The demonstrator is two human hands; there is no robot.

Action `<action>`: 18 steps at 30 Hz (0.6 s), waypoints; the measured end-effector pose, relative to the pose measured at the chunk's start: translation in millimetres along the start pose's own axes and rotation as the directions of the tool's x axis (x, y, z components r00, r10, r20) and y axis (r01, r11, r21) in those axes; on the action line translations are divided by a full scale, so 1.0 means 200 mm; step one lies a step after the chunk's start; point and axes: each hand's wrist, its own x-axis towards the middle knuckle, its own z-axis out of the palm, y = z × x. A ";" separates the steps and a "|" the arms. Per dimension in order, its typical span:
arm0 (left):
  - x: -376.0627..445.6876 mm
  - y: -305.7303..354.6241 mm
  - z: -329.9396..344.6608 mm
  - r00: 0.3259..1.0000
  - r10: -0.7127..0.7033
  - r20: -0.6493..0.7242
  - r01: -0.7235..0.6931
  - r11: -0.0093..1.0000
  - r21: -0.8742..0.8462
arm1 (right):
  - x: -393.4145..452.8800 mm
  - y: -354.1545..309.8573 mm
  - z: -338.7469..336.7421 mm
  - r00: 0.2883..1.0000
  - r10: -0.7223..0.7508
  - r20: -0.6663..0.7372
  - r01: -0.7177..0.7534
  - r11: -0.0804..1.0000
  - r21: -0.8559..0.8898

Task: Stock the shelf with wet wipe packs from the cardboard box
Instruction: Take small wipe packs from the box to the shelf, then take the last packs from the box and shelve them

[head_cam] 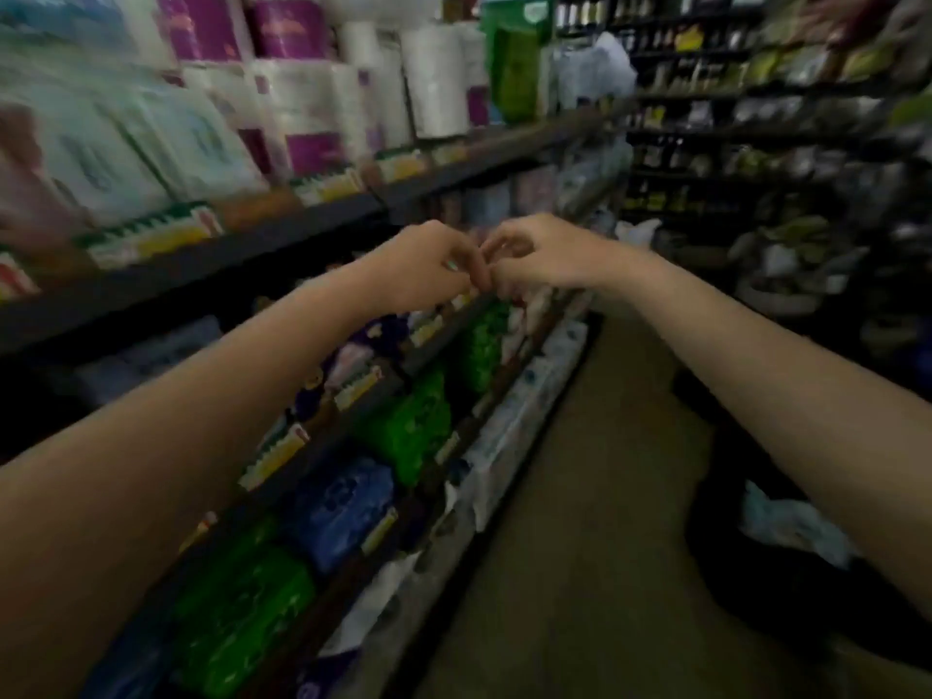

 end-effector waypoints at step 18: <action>0.06 1.39 1.92 0.635 0.388 0.668 -0.275 0.922 -0.274 | -2.47 1.65 0.14 0.362 0.931 0.049 -0.880 0.324 0.346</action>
